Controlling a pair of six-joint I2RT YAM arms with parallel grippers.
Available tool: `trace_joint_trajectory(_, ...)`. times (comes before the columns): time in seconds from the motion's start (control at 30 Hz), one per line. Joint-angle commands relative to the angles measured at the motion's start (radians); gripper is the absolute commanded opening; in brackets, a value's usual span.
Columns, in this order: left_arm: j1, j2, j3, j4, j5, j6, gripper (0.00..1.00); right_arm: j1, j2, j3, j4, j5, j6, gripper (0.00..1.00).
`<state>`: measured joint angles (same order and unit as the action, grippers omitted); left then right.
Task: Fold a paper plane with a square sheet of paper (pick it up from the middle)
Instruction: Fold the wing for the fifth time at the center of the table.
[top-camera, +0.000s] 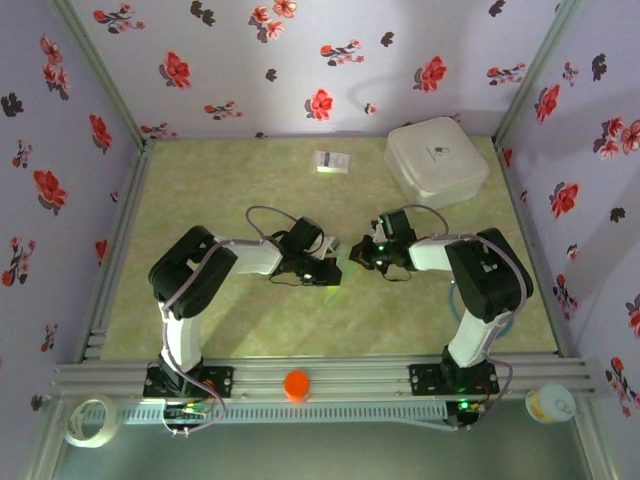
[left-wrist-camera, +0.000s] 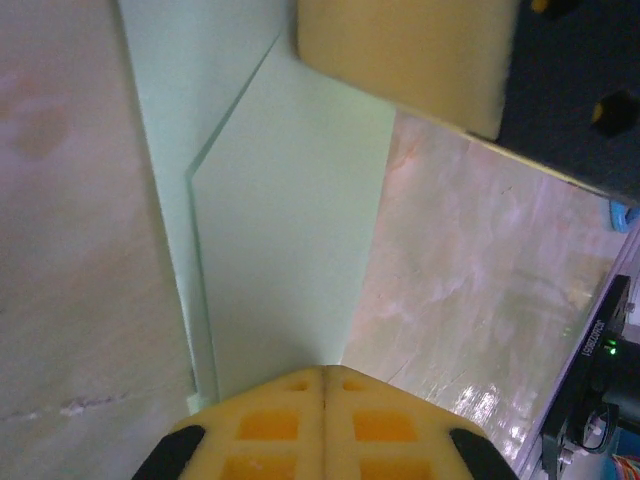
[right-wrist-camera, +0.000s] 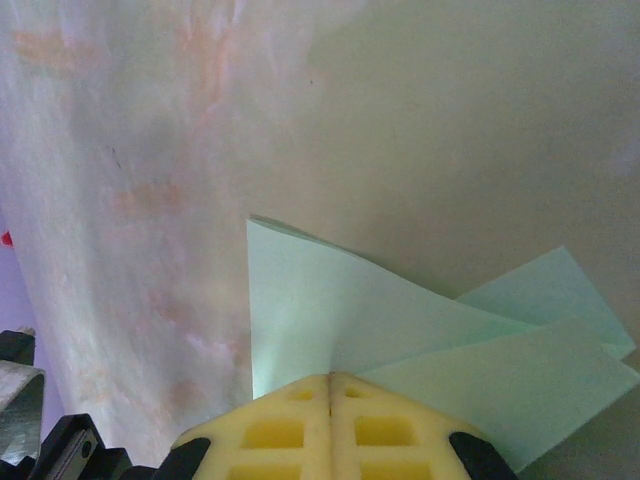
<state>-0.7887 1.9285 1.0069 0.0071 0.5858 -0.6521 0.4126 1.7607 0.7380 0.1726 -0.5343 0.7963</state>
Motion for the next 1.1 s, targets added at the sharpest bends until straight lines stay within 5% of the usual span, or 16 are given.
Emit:
trace_joint_trajectory(0.0, -0.011, -0.038, 0.029, -0.129, 0.003, -0.006, 0.00, -0.008, 0.024, -0.037, -0.056, 0.082, 0.004, 0.00)
trace_joint_trajectory(0.47, -0.014, 0.070, 0.135, -0.115, 0.051, -0.015, 0.10, -0.009, 0.035, -0.049, -0.040, 0.082, 0.014, 0.00)
trace_joint_trajectory(1.07, -0.066, -0.121, -0.161, -0.280, -0.112, 0.062, 0.08, -0.017, 0.049, -0.054, -0.058, 0.100, 0.001, 0.00)
